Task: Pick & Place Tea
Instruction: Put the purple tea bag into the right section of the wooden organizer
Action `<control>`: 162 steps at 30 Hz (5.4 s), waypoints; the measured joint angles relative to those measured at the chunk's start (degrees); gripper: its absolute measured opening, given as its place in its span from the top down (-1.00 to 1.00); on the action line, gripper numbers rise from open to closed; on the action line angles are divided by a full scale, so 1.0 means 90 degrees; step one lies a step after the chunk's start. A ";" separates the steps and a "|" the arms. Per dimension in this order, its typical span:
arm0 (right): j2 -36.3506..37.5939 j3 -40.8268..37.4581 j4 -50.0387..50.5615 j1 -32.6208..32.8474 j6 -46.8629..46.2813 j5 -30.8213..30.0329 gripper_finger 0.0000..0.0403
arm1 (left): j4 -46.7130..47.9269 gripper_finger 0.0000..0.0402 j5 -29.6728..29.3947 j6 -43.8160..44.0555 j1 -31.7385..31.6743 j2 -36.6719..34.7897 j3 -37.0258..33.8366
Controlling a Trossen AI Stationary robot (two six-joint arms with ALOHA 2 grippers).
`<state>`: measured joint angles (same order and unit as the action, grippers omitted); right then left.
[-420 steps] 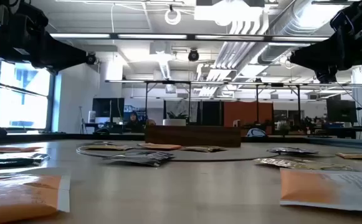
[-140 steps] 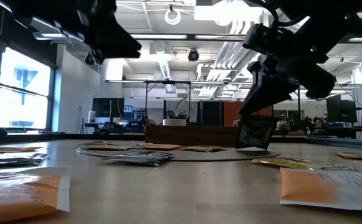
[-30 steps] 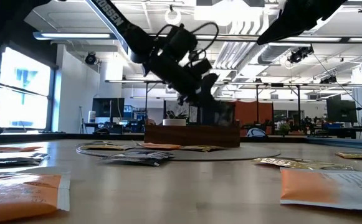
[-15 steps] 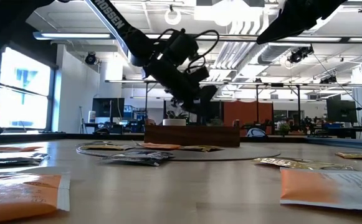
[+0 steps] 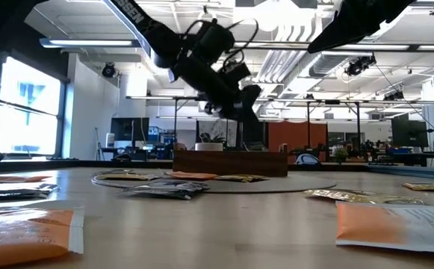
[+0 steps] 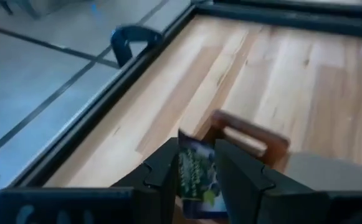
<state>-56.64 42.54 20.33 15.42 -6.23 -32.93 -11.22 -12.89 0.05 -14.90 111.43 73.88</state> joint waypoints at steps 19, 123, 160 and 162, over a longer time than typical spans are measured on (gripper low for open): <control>-0.0119 -0.1521 -0.2694 -0.0373 0.0216 0.0887 0.42 | 0.5507 0.49 0.0117 0.1106 0.1823 -0.3702 0.0000; -0.6897 0.2509 -0.3161 0.0427 0.4244 0.1484 0.30 | 0.1835 0.49 -0.1596 0.5739 0.4073 -0.0930 -0.2738; -0.6900 0.2504 -0.3022 0.0797 0.3690 0.0309 0.96 | 0.1731 0.49 -0.1102 0.5332 0.4071 -0.0904 -0.2578; -0.6900 0.2506 -0.2967 0.0826 0.3667 0.0227 0.96 | 0.1736 0.49 -0.1102 0.5334 0.4071 -0.0929 -0.2578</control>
<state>-118.74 65.10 -6.38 22.85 26.77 -30.89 4.41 -22.81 48.05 21.74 103.06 50.68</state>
